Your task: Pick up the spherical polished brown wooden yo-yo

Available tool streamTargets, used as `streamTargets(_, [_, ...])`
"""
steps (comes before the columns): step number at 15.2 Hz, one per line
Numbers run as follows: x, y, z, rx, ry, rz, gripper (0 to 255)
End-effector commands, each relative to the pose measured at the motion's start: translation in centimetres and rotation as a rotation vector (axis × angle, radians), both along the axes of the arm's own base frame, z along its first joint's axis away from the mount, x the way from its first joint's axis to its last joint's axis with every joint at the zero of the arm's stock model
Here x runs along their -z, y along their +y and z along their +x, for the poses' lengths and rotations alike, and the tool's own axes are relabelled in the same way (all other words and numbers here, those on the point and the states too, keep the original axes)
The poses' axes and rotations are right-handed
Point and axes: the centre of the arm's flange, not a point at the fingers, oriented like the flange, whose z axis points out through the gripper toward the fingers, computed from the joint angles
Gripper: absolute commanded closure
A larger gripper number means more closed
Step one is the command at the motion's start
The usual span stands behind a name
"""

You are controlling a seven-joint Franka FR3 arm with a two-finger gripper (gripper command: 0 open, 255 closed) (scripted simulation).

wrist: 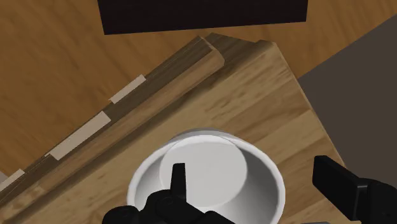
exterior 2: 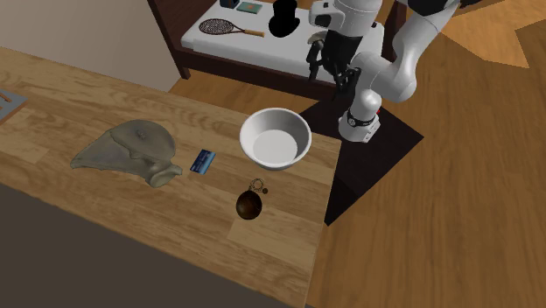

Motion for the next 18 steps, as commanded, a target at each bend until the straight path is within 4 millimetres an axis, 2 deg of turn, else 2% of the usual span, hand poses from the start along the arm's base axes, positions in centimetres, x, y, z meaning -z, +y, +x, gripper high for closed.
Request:
streamTargets(1, [0.0,0.0,0.0,0.000,0.000,0.000,0])
streamTargets(9, [3.1,-0.7,11.0,-0.211,0.066,0.008,0])
streamTargets(18, [7.5,1.2,22.9,-0.447,0.141,0.018,0])
